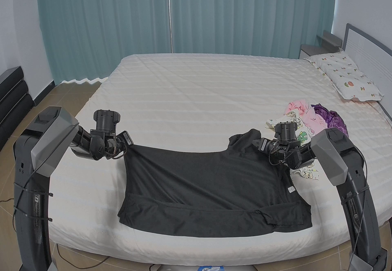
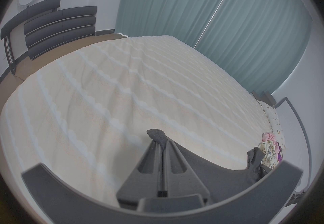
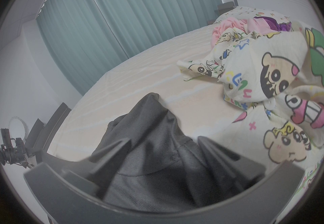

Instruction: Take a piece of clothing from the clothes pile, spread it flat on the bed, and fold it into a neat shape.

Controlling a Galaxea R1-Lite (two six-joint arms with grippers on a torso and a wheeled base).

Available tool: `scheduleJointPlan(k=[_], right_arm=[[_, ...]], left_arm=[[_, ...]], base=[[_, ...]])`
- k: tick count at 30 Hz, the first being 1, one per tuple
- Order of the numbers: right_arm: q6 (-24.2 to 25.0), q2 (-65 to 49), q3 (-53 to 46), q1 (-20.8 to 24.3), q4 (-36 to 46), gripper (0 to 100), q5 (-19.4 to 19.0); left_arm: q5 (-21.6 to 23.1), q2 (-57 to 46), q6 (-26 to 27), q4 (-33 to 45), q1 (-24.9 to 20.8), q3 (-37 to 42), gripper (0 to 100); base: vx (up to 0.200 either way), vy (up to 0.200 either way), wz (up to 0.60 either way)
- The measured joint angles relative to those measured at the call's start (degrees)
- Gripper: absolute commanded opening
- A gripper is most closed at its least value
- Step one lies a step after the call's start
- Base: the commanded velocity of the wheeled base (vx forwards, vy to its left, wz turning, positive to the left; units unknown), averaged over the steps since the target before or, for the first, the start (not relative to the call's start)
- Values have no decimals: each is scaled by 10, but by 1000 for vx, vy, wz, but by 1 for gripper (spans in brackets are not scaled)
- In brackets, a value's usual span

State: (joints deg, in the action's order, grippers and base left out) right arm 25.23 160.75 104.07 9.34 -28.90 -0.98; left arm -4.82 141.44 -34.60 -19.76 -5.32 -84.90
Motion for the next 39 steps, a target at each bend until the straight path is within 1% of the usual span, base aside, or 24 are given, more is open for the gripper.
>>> scheduleJointPlan(k=[8,15,18,24,28,31,36,39], right_arm=[[6,0,3,-1,-5,0,2],[36,-25,-15,-8,-7,0,10],[46,-46,-38,-15,-8,0,11],[53,-83,-84,-28,-20,0,8],[57,-111,-133,-42,-69,0,3],[60,-126,-160,-52,-90,0,1],[64,-157,-192,-68,-100,0,-1],[79,-172,-200,-72,-109,0,-2]], left_arm=[[0,0,0,0,0,-1,0],[-1,0,0,-2,2,-3,0],[0,0,1,-4,3,-5,0],[0,0,1,-6,3,-9,0],[1,0,1,-6,3,-10,0],[1,0,1,-6,3,-10,0],[3,0,1,-8,2,-10,0],[4,0,1,-8,1,-10,0]], base=[[0,0,0],[0,0,0],[0,0,0],[0,0,0],[0,0,0],[0,0,0],[0,0,0],[0,0,0]])
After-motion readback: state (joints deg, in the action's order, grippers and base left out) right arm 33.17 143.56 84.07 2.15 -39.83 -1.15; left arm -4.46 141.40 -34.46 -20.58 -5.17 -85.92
